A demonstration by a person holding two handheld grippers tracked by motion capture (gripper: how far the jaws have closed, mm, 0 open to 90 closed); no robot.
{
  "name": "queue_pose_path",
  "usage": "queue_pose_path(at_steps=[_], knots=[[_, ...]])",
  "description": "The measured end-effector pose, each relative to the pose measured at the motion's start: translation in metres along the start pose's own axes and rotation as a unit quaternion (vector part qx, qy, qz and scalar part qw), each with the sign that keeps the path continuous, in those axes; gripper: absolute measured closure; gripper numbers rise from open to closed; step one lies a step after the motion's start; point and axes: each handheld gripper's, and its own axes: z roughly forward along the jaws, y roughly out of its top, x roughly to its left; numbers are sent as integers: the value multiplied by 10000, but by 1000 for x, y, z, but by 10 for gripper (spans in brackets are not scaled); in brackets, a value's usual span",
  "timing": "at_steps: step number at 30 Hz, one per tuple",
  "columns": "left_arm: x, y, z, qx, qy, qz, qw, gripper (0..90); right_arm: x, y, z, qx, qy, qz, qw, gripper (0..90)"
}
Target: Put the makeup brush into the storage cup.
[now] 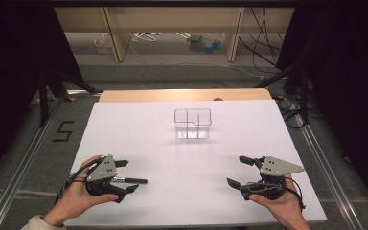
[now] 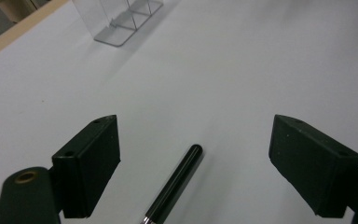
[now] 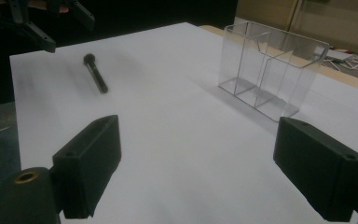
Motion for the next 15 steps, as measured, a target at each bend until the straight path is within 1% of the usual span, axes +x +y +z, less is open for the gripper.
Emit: queue_pose_path(at_steps=[1,2,4,6,7,8,9,10,11,12,13,14,15], knots=[[2,1,1,159,-19,117,9998,166,-1,0,0,37,-5,-36,10000,159],[4,3,1,374,-19,243,9990,166,-1,0,1,-16,-16,-25,10000,159],[8,4,5,651,-17,386,9971,180,-1,0,0,50,7,-24,10000,159],[14,7,11,1047,-144,554,9929,230,-1,0,0,28,-3,-23,10000,159],[14,7,11,1047,-144,554,9929,240,-1,0,0,28,-3,-23,10000,159],[16,9,13,1191,-165,606,9909,240,-1,0,0,48,9,-16,10000,159],[18,9,15,1352,-230,628,9886,273,-1,0,0,59,-2,-30,10000,159],[19,10,18,1504,-251,671,9860,273,-1,0,0,59,-2,-30,10000,159],[22,12,21,1747,-268,857,9805,305,-2,0,-1,141,-25,-44,9999,159],[24,13,23,1904,-267,976,9765,305,-2,0,-1,141,-25,-44,9999,159],[26,14,26,2123,-312,1112,9704,309,-2,0,-1,140,-21,-34,9999,159],[28,16,32,2447,-394,1327,9597,326,-2,-1,1,-5,6,0,10000,159],[28,16,32,2447,-394,1327,9597,332,-2,-1,1,-5,6,0,10000,159]])
